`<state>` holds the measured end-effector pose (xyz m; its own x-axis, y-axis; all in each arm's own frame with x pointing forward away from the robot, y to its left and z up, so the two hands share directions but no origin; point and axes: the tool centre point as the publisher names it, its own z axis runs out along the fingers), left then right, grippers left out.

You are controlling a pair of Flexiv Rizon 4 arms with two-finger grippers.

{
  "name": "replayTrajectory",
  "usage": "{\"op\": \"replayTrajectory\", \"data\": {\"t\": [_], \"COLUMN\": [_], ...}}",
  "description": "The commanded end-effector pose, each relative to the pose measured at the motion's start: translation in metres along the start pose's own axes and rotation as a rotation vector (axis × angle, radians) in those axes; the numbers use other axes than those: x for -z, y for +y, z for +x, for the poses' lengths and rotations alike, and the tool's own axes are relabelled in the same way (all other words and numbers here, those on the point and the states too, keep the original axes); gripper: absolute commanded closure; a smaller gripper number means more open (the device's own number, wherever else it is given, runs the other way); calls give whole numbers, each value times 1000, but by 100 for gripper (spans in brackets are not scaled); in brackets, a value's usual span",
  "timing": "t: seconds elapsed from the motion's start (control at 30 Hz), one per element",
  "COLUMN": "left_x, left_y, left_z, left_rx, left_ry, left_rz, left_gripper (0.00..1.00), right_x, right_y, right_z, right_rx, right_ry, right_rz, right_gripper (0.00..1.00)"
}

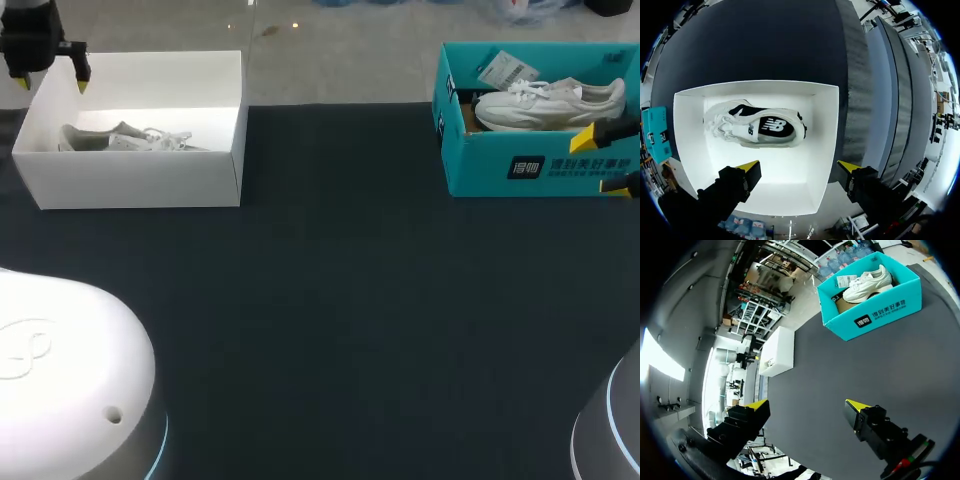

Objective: Take the shoe out of the shoebox, open the shoe tongue, remove and reinsert the insole, then place the shoe into the shoebox

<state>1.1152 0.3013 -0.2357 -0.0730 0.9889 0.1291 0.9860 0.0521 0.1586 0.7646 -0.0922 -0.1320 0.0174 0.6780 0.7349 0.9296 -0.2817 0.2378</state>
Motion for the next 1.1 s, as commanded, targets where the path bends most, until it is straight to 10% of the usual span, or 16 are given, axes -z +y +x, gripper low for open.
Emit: {"op": "replayTrajectory", "data": {"t": [0.03, 0.43, 0.97, 1.1], "left_x": [17, 35, 36, 36], "left_y": [1, -9, -9, -9], "left_z": [-1, 10, 10, 10], "left_rx": [3, 32, 38, 38], "left_ry": [12, 23, 27, 27], "left_rz": [17, 14, 9, 9], "left_gripper": [0, 0, 0, 0], "right_x": [-24, -26, -26, -44], "right_y": [39, 94, 94, 131], "right_z": [2, -18, -18, -28], "right_rx": [47, 172, 172, 104], "right_ry": [-119, -590, -590, -573], "right_rz": [2, -183, -183, -217], "right_gripper": [0, 0, 0, 0]}}
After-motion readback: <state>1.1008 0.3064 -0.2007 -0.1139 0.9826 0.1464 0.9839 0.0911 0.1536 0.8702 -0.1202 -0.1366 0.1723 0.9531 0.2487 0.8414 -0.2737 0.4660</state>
